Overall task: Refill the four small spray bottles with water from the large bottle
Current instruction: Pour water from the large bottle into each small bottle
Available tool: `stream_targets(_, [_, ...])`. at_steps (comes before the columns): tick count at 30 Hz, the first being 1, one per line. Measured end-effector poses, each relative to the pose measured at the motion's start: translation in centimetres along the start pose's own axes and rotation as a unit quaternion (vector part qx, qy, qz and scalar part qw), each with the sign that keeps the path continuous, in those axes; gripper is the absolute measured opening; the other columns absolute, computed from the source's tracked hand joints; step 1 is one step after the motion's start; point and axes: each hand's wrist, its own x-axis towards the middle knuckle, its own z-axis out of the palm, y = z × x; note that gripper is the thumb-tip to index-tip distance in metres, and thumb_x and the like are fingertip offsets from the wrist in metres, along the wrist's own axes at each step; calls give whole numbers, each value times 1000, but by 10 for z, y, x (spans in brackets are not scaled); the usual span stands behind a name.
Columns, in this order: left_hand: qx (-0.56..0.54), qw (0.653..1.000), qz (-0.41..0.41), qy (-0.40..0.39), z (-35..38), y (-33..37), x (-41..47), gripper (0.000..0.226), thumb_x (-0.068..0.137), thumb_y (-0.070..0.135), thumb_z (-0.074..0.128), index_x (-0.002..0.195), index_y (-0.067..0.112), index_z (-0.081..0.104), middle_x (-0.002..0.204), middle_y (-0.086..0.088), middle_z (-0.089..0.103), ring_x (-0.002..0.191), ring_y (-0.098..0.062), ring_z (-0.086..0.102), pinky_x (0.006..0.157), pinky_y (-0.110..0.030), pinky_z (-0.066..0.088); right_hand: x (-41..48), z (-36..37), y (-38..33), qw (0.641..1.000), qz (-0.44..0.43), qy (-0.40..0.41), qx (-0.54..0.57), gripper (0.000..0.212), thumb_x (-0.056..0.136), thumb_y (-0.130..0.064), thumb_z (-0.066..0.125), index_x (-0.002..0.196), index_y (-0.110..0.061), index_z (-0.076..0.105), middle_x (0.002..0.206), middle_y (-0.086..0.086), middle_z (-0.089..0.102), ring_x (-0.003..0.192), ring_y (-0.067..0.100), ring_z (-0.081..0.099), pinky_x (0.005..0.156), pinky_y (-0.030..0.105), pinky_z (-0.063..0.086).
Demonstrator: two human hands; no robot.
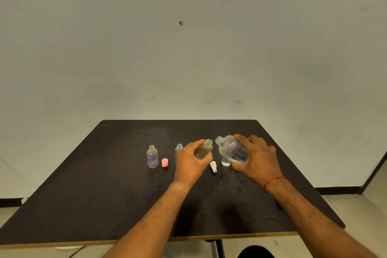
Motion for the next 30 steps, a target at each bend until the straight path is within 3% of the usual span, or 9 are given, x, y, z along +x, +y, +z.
stream_targets(7, [18, 1000, 11, -14, -4, 3, -5, 41, 82, 19, 78, 106, 48, 59, 97, 20, 65, 96, 2, 65, 81, -10, 51, 4, -5, -6, 999, -19, -15, -29, 79, 76, -62, 67, 144, -41, 33, 123, -2, 49, 116, 17, 46, 96, 39, 39])
stream_targets(13, [26, 999, 17, -16, -1, -4, -6, 39, 81, 20, 79, 117, 31, 71, 100, 14, 69, 95, 2, 65, 86, -14, 53, 7, -10, -8, 997, -41, -14, -64, 79, 77, -59, 68, 145, -40, 33, 124, -2, 49, 116, 19, 45, 95, 41, 36])
stream_targets(23, [47, 998, 6, -36, -3, -2, -7, 45, 83, 23, 80, 126, 27, 68, 103, 23, 62, 98, 8, 61, 80, -1, 45, 14, -23, -6, 991, -72, -4, -117, 80, 76, -53, 72, 145, -40, 34, 128, 0, 47, 120, 21, 43, 96, 46, 35])
stream_targets(30, [46, 998, 5, -36, -6, 0, -7, 46, 83, 22, 80, 127, 26, 68, 104, 22, 62, 98, 8, 61, 84, -5, 48, 17, -24, -8, 988, -75, -9, -131, 81, 76, -50, 72, 146, -42, 32, 130, 0, 45, 122, 21, 41, 99, 47, 34])
